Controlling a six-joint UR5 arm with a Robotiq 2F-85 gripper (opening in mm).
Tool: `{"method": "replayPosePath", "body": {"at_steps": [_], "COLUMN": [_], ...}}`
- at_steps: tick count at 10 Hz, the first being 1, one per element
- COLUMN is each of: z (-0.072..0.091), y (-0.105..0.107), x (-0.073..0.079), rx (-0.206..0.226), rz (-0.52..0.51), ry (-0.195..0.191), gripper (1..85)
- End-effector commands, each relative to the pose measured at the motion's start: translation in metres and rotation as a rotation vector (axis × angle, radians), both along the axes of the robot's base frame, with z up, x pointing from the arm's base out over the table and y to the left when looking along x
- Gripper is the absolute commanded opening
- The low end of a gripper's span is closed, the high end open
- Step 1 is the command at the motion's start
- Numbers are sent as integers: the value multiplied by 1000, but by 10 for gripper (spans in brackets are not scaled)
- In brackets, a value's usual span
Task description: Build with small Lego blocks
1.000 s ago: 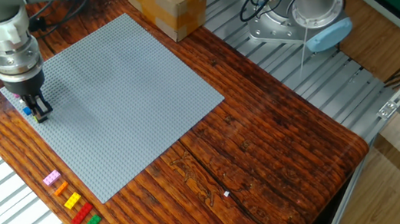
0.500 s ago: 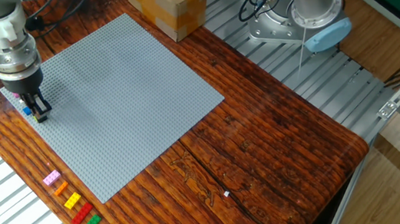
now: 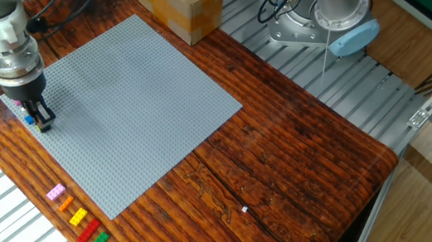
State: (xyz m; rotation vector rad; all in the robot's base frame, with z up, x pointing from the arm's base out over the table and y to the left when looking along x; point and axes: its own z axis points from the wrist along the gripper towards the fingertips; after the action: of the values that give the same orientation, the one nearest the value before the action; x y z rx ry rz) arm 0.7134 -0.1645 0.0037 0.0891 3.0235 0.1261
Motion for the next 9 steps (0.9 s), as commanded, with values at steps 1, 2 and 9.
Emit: {"method": "replayPosePath", "body": {"at_steps": [1,2,9], "z": [2,2,-2], "y": [-4,-4,-14], "x": [1,-1,-5], "rx": [-1,1,-73], "rz": [-1,-4,-38], "ry": [-5,2,20], "gripper": [10,20,20]}}
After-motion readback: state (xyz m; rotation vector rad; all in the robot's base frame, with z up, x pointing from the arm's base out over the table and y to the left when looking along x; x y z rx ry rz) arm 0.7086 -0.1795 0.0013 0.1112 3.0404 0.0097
